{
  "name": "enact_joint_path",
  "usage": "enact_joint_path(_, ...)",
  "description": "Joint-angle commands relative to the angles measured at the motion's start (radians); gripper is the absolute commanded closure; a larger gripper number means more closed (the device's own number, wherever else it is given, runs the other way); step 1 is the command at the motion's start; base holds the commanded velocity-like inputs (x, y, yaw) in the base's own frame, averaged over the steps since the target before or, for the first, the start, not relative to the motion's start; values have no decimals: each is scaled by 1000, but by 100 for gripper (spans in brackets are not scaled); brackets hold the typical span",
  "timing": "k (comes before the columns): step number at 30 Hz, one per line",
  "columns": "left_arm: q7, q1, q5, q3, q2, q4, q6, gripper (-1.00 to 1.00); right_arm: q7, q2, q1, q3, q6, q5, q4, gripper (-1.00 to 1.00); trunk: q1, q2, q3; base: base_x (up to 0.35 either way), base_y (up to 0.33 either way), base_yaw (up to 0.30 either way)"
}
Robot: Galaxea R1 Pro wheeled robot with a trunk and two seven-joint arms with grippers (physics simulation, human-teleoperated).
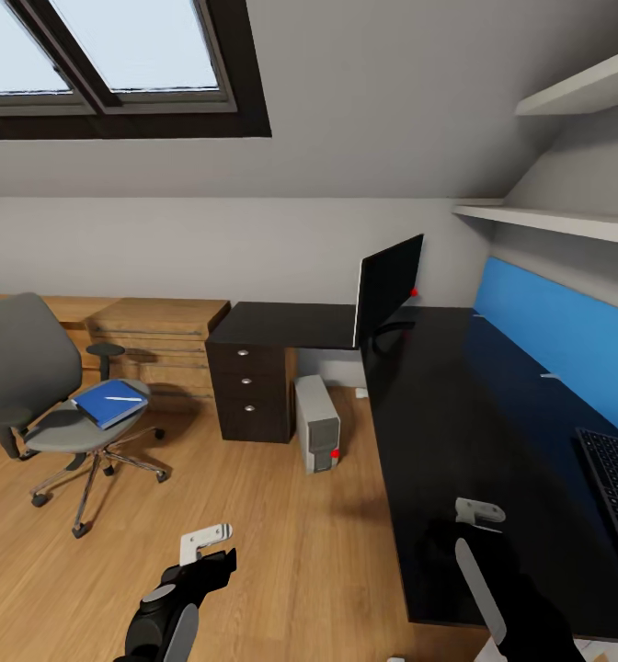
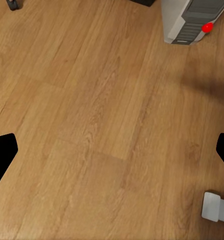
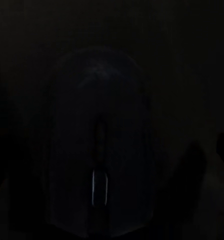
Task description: In the bedroom, organize the workspace by keeping the computer under the desk, ensuring the monitor is on the desk, placing the keyboard on the desk next to the monitor, placing the mouse on the desk next to the keyboard, moving the folder from the swivel chair onto the desk next to the mouse, stacking the notebook on top of the folder with the pen on top of the notebook, and positioning the swivel chair next to the desk.
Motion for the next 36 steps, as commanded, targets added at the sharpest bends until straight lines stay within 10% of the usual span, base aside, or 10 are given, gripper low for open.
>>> enact_joint_path(1, 9, -1, 11, -1, 0, -1, 3, -100, -8, 0, 0, 1, 4, -7, 4, -100, 0, -1, -1, 0, 0, 0)
enact_joint_path(10, 9, -1, 11, -1, 0, -1, 3, -100, -4, 0, -1, 1, -14, -7, 25, -100, 0, -1, -1, 0, 0, 0)
enact_joint_path(11, 9, -1, 11, -1, 0, -1, 3, -100, -4, -1, -1, 1, -14, -7, 27, 100, 0, -1, -1, 0, 0, 0)
enact_joint_path(36, 10, -1, 10, -2, 0, -5, 3, -100, -4, 1, -1, 7, -16, -7, -24, 100, 0, -1, -1, 0, 0, 0)
